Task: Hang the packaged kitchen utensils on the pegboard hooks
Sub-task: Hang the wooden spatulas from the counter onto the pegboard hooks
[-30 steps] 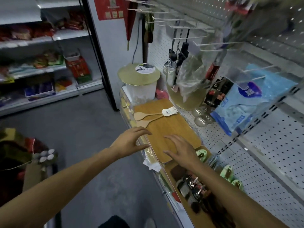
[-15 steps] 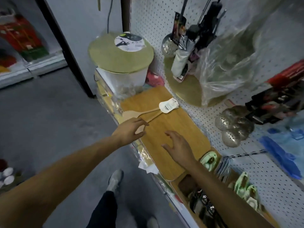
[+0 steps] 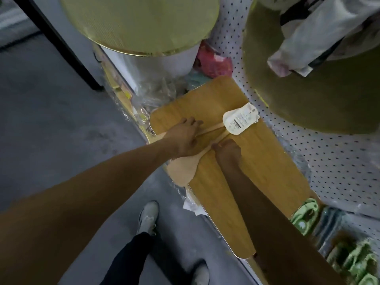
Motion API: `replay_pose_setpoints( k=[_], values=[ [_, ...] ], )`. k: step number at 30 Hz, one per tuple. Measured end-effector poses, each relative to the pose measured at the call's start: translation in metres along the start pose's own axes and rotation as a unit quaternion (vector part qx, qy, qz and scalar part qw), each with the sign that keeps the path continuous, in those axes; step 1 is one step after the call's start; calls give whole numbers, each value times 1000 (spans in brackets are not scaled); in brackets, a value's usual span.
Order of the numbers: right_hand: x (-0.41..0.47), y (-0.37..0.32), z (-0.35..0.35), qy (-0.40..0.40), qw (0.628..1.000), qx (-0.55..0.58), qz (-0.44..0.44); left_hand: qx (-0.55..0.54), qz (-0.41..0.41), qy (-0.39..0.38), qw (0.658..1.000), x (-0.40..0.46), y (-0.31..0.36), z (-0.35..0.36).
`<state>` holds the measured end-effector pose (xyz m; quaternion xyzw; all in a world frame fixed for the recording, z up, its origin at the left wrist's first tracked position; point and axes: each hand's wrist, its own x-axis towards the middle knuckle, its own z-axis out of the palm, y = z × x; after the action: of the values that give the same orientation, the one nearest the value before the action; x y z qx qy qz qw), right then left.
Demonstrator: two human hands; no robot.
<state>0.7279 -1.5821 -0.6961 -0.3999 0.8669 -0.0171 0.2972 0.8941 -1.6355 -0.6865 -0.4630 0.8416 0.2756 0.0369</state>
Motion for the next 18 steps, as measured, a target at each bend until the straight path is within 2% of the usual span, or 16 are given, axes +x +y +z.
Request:
replay_pose_setpoints(
  k=[6,9,13,16,18],
  values=[
    [27,10,40,-23,991,105,74,7,3,12,1000,25,2,33],
    [16,2,30,-68,967,209,129,-6,-4,-3,1000,25,7,41],
    [-10,-1,12,-121,948,259,139,-113,-43,-44,992,9,17,39],
    [-39,12,1,-121,938,304,113,-172,-70,-82,979,-17,27,35],
    [-60,23,-7,-118,930,330,111,-228,-72,-78,968,-40,35,30]
  ],
)
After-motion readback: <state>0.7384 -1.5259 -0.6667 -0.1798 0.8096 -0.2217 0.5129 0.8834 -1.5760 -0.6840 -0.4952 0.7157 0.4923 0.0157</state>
